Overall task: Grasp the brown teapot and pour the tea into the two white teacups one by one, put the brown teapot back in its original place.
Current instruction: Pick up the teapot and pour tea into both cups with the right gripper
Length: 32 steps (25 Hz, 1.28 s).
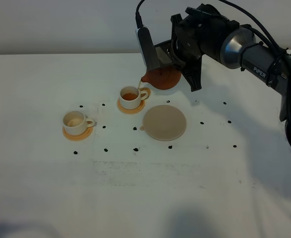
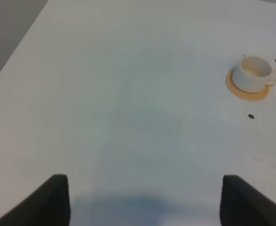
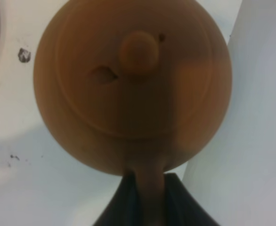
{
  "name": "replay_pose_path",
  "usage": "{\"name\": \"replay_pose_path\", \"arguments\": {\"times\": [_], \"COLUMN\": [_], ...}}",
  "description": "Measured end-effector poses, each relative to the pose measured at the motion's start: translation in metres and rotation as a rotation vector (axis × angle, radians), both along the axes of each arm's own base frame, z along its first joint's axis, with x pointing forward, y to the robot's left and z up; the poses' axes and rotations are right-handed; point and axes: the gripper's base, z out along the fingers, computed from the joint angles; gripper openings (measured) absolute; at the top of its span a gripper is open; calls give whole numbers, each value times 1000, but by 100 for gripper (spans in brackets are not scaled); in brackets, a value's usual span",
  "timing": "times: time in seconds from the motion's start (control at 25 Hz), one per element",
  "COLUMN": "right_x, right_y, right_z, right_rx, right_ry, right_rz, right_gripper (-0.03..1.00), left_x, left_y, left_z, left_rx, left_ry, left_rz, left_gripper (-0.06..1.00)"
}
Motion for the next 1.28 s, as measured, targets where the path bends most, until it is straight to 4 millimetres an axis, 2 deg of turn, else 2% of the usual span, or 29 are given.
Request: {"name": "replay_pose_path", "arguments": {"times": [1.28], "right_x": [-4], "right_y": [7], "right_z": [1], "right_rx": [-10], "right_ry": [-18], "right_rz": [22], "right_gripper": [9], "left_x": [0], "left_y": [0], "left_z": [0], "left_rx": [0], "left_ry": [0], "left_rz": [0], "left_gripper": [67]}}
